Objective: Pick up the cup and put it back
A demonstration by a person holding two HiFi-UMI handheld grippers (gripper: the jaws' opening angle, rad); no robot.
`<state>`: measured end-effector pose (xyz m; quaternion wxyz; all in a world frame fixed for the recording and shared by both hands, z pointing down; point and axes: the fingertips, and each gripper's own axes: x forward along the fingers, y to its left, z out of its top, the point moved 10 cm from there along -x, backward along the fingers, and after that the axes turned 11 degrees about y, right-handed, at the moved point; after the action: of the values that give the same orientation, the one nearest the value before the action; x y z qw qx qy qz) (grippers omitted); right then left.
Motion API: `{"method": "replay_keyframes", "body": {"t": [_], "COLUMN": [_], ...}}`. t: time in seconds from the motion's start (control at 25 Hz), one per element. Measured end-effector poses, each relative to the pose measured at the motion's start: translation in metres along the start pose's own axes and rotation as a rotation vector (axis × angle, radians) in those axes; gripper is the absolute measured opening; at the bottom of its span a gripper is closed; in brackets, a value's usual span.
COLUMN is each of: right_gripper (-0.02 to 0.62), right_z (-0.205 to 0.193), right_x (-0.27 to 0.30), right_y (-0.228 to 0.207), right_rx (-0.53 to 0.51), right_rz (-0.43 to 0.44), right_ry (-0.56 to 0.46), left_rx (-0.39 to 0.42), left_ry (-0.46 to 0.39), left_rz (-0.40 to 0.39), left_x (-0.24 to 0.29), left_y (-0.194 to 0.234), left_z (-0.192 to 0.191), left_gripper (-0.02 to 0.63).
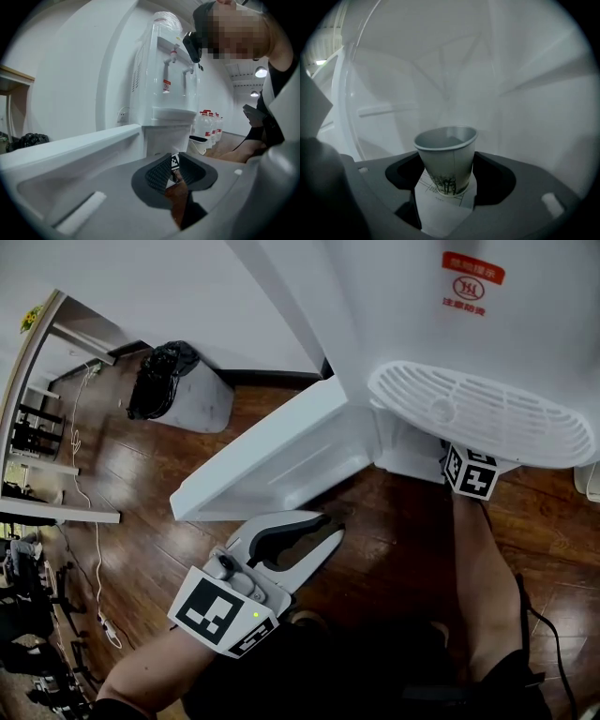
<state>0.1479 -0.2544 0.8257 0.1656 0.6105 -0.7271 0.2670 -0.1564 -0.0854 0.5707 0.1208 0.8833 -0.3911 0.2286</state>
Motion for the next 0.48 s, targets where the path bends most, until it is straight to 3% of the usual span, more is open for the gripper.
{"method": "replay_keyframes", "body": {"t": [0.48], "right_gripper": [0.318], "right_z": [0.002], "right_x": [0.0032], "right_y": [0.0019], "right_rx": [-0.021], "right_rz": [-0.029], "right_ry": [-0.034], "left_rx": [-0.009], "left_ry": [0.012], "left_rz": [0.009], "left_x": [-0.005], "left_y": [0.0081], "left_z": [-0.0053], "left_gripper": [0.354]}}
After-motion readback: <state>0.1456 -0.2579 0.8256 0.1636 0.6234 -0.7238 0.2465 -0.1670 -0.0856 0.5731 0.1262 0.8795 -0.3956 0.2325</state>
